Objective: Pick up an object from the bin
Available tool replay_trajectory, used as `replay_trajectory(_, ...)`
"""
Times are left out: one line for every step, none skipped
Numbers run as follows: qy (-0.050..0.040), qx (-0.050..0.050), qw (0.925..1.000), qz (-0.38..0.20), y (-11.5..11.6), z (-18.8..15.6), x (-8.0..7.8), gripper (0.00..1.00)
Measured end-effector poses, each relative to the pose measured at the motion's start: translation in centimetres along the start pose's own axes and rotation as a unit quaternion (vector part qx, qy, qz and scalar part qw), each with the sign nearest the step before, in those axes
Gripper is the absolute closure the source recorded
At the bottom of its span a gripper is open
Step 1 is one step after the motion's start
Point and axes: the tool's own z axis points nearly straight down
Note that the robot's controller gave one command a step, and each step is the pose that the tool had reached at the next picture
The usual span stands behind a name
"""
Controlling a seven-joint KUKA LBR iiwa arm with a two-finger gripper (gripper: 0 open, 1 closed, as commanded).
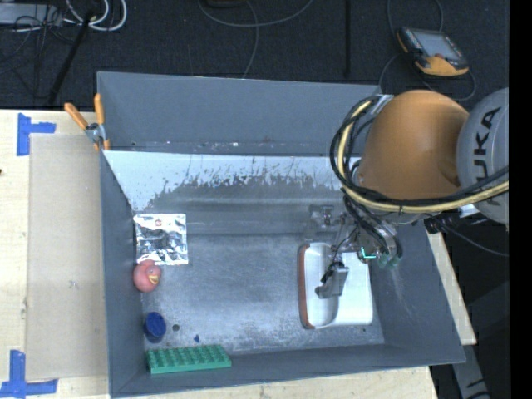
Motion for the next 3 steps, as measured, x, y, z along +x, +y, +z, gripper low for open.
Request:
replay_trajectory(-0.0015, 0.000, 0.9740, -0.227, -1.7, 15.9, -5.0, 0.00)
replay_trajectory(-0.0086, -0.004, 0.9284, -0.372, -10.8, 12.1, -8.7, 0.00)
replay_trajectory(-0.0057, 0.000, 0.8480, -0.530, -12.9, 11.7, -9.3, 0.00)
